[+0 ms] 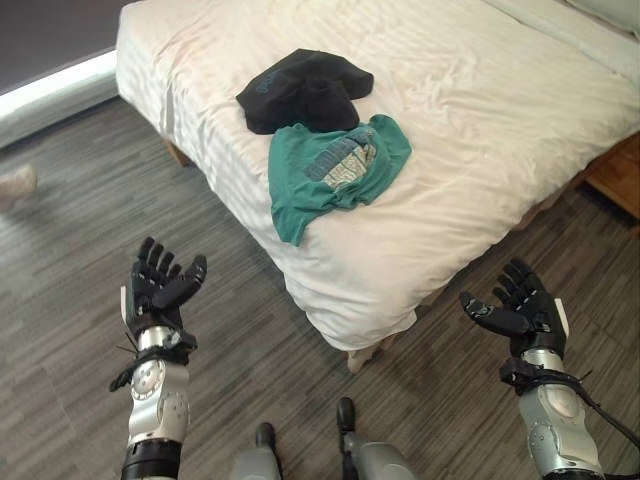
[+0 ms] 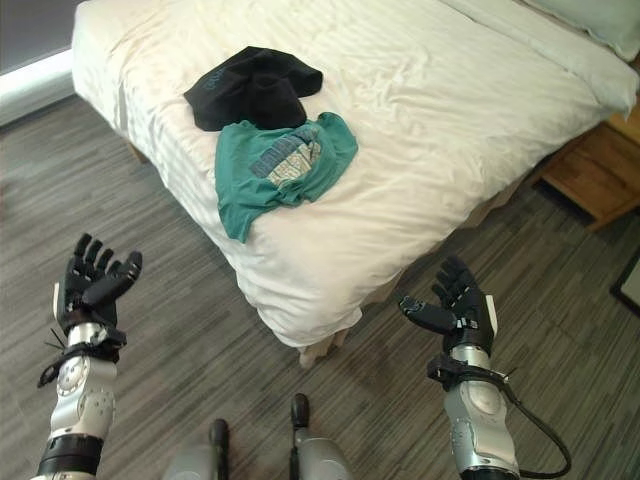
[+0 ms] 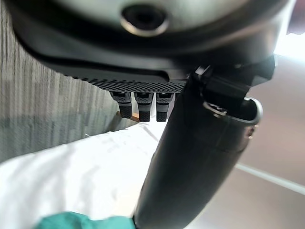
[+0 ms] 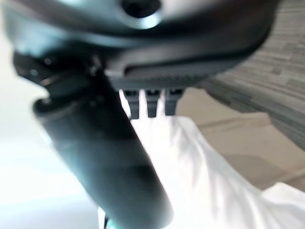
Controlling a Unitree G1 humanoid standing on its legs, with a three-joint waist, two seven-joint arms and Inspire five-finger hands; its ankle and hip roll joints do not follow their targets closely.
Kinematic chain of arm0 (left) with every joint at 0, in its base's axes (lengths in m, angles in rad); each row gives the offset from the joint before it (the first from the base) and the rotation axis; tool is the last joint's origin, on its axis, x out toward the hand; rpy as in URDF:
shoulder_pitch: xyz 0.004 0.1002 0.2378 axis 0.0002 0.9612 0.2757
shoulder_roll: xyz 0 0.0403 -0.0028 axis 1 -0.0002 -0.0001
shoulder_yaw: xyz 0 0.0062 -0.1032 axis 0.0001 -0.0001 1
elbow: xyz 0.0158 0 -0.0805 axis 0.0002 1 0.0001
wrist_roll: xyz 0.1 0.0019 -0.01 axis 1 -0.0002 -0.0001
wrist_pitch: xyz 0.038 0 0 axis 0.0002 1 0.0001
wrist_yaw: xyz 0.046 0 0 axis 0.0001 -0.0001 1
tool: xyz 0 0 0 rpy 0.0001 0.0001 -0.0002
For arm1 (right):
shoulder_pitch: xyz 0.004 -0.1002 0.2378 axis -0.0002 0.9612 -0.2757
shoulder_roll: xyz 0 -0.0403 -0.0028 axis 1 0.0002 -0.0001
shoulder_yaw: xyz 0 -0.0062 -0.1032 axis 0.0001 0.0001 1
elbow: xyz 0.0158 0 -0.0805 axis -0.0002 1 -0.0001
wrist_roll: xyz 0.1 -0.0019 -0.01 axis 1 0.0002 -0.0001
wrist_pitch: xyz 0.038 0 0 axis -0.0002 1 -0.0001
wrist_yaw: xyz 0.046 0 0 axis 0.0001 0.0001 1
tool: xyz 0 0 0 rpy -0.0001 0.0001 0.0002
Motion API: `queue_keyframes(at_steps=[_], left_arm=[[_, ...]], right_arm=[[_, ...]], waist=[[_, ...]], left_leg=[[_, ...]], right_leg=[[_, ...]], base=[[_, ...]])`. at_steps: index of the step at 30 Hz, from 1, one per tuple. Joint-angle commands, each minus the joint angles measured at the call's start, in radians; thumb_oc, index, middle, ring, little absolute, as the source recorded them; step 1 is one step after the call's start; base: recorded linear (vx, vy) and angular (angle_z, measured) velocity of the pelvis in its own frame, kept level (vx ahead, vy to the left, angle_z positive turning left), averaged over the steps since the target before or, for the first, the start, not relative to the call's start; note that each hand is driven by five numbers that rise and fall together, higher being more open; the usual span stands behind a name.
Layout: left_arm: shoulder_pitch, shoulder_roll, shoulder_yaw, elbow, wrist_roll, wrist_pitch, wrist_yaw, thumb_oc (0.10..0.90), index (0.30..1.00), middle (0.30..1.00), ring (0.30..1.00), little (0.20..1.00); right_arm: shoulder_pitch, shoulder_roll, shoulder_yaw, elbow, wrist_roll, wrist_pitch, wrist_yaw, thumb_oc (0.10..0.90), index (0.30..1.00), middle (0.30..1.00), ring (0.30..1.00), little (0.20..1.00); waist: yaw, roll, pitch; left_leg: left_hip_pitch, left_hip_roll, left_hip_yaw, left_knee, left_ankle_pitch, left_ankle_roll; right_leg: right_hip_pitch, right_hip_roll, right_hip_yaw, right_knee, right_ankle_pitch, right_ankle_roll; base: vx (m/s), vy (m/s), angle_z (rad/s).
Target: Pick up bed clothes into laundry basket.
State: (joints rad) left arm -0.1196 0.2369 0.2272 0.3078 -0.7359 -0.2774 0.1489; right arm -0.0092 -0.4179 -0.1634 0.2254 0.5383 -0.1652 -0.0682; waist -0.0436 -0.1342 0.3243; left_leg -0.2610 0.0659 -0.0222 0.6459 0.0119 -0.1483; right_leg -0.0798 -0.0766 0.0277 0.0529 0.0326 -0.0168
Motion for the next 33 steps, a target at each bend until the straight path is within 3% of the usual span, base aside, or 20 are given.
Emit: queue_keyframes(at_steps=[1,3,4,5,10,12,15,16,18,19,20,22,23,24,26,28,29,30,32,33], left_arm=[[-0.089,0.078,0.001,-0.096,-0.003,-0.133,0.004,0.800,0.900,0.900,0.900,0.900],[-0.087,0.090,0.004,-0.095,0.004,-0.129,0.005,0.800,0.900,0.900,0.900,0.900],[-0.084,0.128,0.016,-0.107,-0.005,-0.133,-0.004,0.800,0.900,0.900,0.900,0.900],[-0.105,0.169,0.008,-0.103,-0.007,-0.135,-0.012,0.800,0.900,0.900,0.900,0.900],[-0.147,0.258,-0.006,-0.096,0.033,-0.141,-0.021,0.800,0.900,0.900,0.900,0.900],[-0.157,0.271,-0.017,-0.115,0.024,-0.139,-0.032,0.800,0.900,0.900,0.900,0.900],[-0.192,0.260,-0.060,-0.085,0.024,-0.133,-0.026,0.800,0.900,0.900,0.900,0.900],[-0.205,0.277,-0.081,-0.079,0.046,-0.131,-0.003,0.800,0.900,0.900,0.900,0.900],[-0.219,0.329,-0.082,-0.102,0.061,-0.105,-0.037,0.800,0.900,0.900,0.900,0.900],[-0.220,0.329,-0.080,-0.102,0.060,-0.105,-0.039,0.800,0.900,0.900,0.900,0.900],[-0.245,0.360,-0.090,-0.102,0.095,-0.096,-0.050,0.800,0.900,0.900,0.900,0.900],[-0.281,0.375,-0.106,-0.094,0.120,-0.096,-0.041,0.800,0.900,0.900,0.900,0.900],[-0.284,0.375,-0.106,-0.093,0.121,-0.096,-0.041,0.800,0.900,0.900,0.900,0.900],[-0.311,0.361,-0.121,-0.092,0.121,-0.099,-0.031,0.800,0.900,0.900,0.900,0.900],[-0.320,0.358,-0.125,-0.095,0.124,-0.100,-0.028,0.800,0.900,0.900,0.900,0.900],[-0.334,0.358,-0.124,-0.083,0.112,-0.104,-0.031,0.800,0.900,0.900,0.900,0.900],[-0.334,0.358,-0.124,-0.082,0.112,-0.104,-0.031,0.800,0.900,0.900,0.900,0.900],[-0.344,0.357,-0.128,-0.067,0.110,-0.102,-0.031,0.800,0.900,0.900,0.900,0.900],[-0.346,0.358,-0.127,-0.056,0.110,-0.100,-0.028,0.800,0.900,0.900,0.900,0.900],[-0.337,0.365,-0.120,-0.054,0.132,-0.098,-0.010,0.800,0.900,0.900,0.900,0.900]], right_arm=[[-0.037,-0.074,-0.049,-0.120,0.033,-0.122,-0.023,0.800,0.900,0.900,0.900,0.900],[-0.035,-0.078,-0.049,-0.123,0.026,-0.119,-0.024,0.800,0.900,0.900,0.900,0.900],[-0.033,-0.101,-0.052,-0.129,0.013,-0.120,-0.025,0.800,0.900,0.900,0.900,0.900],[-0.017,-0.123,-0.059,-0.123,0.013,-0.120,-0.024,0.800,0.900,0.900,0.900,0.900],[-0.023,-0.136,-0.098,-0.123,0.038,-0.134,-0.044,0.800,0.900,0.900,0.900,0.900],[-0.008,-0.099,-0.128,-0.141,0.027,-0.113,-0.041,0.800,0.900,0.900,0.900,0.900],[-0.002,-0.069,-0.133,-0.141,0.063,-0.119,-0.040,0.800,0.900,0.900,0.900,0.900],[-0.011,-0.037,-0.115,-0.132,0.087,-0.129,-0.048,0.800,0.900,0.900,0.900,0.900],[0.037,-0.001,-0.098,-0.109,0.107,-0.117,-0.008,0.800,0.900,0.900,0.900,0.900],[0.036,-0.002,-0.098,-0.108,0.108,-0.117,-0.008,0.800,0.900,0.900,0.900,0.900],[0.045,-0.026,-0.101,-0.115,0.076,-0.107,0.004,0.800,0.900,0.900,0.900,0.900],[0.066,-0.032,-0.117,-0.106,0.072,-0.101,0.018,0.800,0.900,0.900,0.900,0.900],[0.065,-0.033,-0.118,-0.105,0.072,-0.102,0.019,0.800,0.900,0.900,0.900,0.900],[0.067,-0.033,-0.124,-0.092,0.080,-0.116,0.013,0.800,0.900,0.900,0.900,0.900],[0.064,-0.031,-0.124,-0.091,0.084,-0.121,0.011,0.800,0.900,0.900,0.900,0.900],[0.063,-0.033,-0.128,-0.085,0.085,-0.127,0.010,0.800,0.900,0.900,0.900,0.900],[0.063,-0.033,-0.128,-0.084,0.085,-0.127,0.010,0.800,0.900,0.900,0.900,0.900],[0.067,-0.034,-0.135,-0.086,0.088,-0.133,0.006,0.800,0.900,0.900,0.900,0.900],[0.075,-0.029,-0.136,-0.088,0.088,-0.139,0.004,0.800,0.900,0.900,0.900,0.900],[0.072,-0.033,-0.134,-0.075,0.083,-0.142,0.001,0.800,0.900,0.900,0.900,0.900]], waist=[[-0.005,-0.003,-0.032],[-0.002,0.000,-0.040],[-0.005,0.015,-0.070],[-0.019,0.046,-0.093],[-0.008,0.088,-0.130],[-0.032,0.082,-0.150],[-0.041,0.076,-0.138],[-0.044,0.088,-0.130],[-0.087,0.151,-0.087],[-0.086,0.152,-0.086],[-0.103,0.186,-0.055],[-0.139,0.191,-0.050],[-0.137,0.192,-0.051],[-0.153,0.181,-0.057],[-0.156,0.169,-0.061],[-0.163,0.151,-0.086],[-0.163,0.152,-0.084],[-0.169,0.135,-0.103],[-0.165,0.133,-0.107],[-0.136,0.117,-0.120]], left_leg=[[-0.001,0.077,-0.037,0.051,-0.027,0.053],[0.002,0.108,-0.056,0.003,-0.011,0.049],[0.057,0.223,-0.096,-0.195,0.046,0.034],[0.110,0.314,-0.055,-0.455,0.114,0.002],[0.112,0.286,-0.134,-0.547,0.110,-0.065],[0.101,0.236,-0.097,-0.425,-0.041,-0.069],[0.108,0.175,-0.070,-0.387,-0.108,-0.031],[0.115,0.153,-0.057,-0.387,-0.124,-0.006],[0.175,0.119,-0.044,-0.477,-0.091,0.071],[0.176,0.122,-0.042,-0.483,-0.085,0.069],[0.228,0.103,-0.005,-0.522,-0.084,0.111],[0.264,0.061,-0.004,-0.563,-0.074,0.132],[0.262,0.062,-0.003,-0.566,-0.070,0.131],[0.283,0.018,0.006,-0.584,-0.072,0.140],[0.301,-0.005,0.017,-0.605,-0.072,0.143],[0.340,-0.052,0.028,-0.658,-0.074,0.145],[0.343,-0.050,0.028,-0.660,-0.073,0.145],[0.351,-0.081,0.030,-0.678,-0.081,0.144],[0.354,-0.085,0.033,-0.671,-0.090,0.145],[0.330,-0.092,0.067,-0.614,-0.118,0.134]], right_leg=[[0.083,-0.048,0.024,0.081,-0.153,0.066],[0.086,-0.058,0.037,0.079,-0.157,0.075],[0.092,-0.084,0.070,0.084,-0.176,0.109],[0.097,-0.110,0.083,0.094,-0.199,0.143],[0.159,-0.209,0.133,0.082,-0.208,0.198],[0.178,-0.322,0.140,0.108,-0.083,0.239],[0.121,-0.362,0.175,0.159,0.145,0.203],[0.075,-0.350,0.179,0.193,0.191,0.179],[-0.046,-0.193,0.205,0.502,0.133,0.166],[-0.053,-0.189,0.208,0.510,0.132,0.164],[-0.132,-0.140,0.105,0.743,0.071,0.166],[-0.210,0.013,0.076,0.883,-0.019,0.173],[-0.215,0.015,0.076,0.885,-0.017,0.171],[-0.245,0.099,0.051,0.865,-0.055,0.173],[-0.241,0.110,0.050,0.811,-0.070,0.164],[-0.205,0.138,0.082,0.574,-0.114,0.138],[-0.201,0.140,0.081,0.570,-0.112,0.138],[-0.169,0.136,0.106,0.358,-0.129,0.122],[-0.113,0.127,0.102,0.259,-0.119,0.110],[-0.031,0.077,0.006,0.121,-0.113,0.097]], base=[[0.12,0.161,-0.75],[0.17,0.228,-0.87],[0.43,0.661,-0.45],[0.44,0.653,-0.28],[0.40,0.627,-0.36],[0.45,0.723,-0.31],[0.17,0.437,-0.09],[0.21,0.873,-0.23],[0.15,0.859,-0.18],[0.08,0.794,0.11],[0.08,0.644,0.25],[0.13,0.550,0.07],[0.19,0.359,-0.28],[0.18,0.284,0.10],[0.19,0.237,0.08],[0.20,0.139,-0.10],[0.20,0.053,-0.09],[0.15,0.023,-0.17],[0.12,-0.007,-0.14],[0.06,-0.084,-0.26]])
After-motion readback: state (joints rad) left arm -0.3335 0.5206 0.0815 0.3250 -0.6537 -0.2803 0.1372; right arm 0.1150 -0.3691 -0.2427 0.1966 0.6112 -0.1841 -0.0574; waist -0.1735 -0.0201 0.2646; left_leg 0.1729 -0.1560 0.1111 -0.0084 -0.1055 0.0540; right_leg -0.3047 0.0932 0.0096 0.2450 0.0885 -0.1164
